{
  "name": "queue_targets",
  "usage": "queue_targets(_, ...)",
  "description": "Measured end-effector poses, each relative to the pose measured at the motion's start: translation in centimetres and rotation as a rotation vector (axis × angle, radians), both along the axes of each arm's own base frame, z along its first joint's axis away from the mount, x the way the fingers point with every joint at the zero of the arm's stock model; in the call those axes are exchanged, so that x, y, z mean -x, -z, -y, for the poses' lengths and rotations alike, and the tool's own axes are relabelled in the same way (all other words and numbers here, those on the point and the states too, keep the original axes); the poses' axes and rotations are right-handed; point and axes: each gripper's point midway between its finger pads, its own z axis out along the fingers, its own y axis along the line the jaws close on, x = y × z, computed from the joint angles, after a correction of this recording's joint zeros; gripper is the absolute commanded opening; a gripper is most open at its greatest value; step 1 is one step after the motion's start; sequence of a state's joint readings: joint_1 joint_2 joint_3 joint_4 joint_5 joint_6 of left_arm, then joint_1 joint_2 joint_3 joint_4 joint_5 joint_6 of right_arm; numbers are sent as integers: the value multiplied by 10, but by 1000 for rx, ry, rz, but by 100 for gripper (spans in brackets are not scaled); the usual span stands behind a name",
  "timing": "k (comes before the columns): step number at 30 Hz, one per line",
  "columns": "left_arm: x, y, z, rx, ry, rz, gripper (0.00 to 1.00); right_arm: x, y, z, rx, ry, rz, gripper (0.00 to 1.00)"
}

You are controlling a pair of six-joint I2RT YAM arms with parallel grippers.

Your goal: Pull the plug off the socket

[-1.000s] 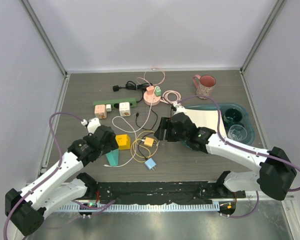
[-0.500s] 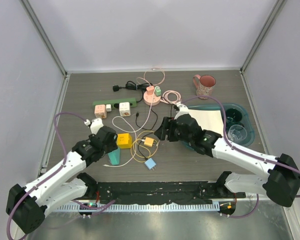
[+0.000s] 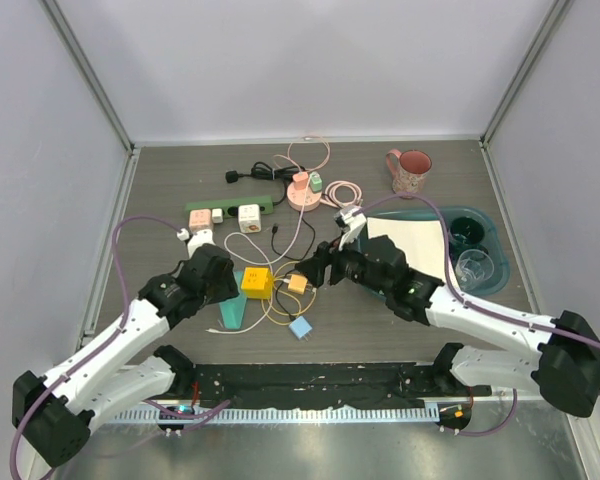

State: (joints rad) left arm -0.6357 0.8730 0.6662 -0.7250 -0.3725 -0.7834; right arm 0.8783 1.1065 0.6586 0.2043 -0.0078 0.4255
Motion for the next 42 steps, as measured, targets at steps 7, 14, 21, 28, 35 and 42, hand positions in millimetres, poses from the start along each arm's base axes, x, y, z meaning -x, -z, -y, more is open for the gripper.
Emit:
queue_targets(7,2,-23,19,58,105,-1,0,20,23,-33,126,-207,201,98)
queue_targets(14,12,-31,28,113,173,-8,0,39,32,-60,165,-369,346,100)
queue_targets(21,18,-39,31,147,203,6,0,39,56,-67,218,-396,351,98)
queue_targets(28,21,-44,34,174,217,20,0,42,79,-78,263,-410,320,81)
queue_targets(35,21,-51,31,192,215,65,0,34,83,-87,257,-377,310,7)
queue_targets(42,17,-50,32,177,207,75,2,35,84,-82,240,-347,296,1)
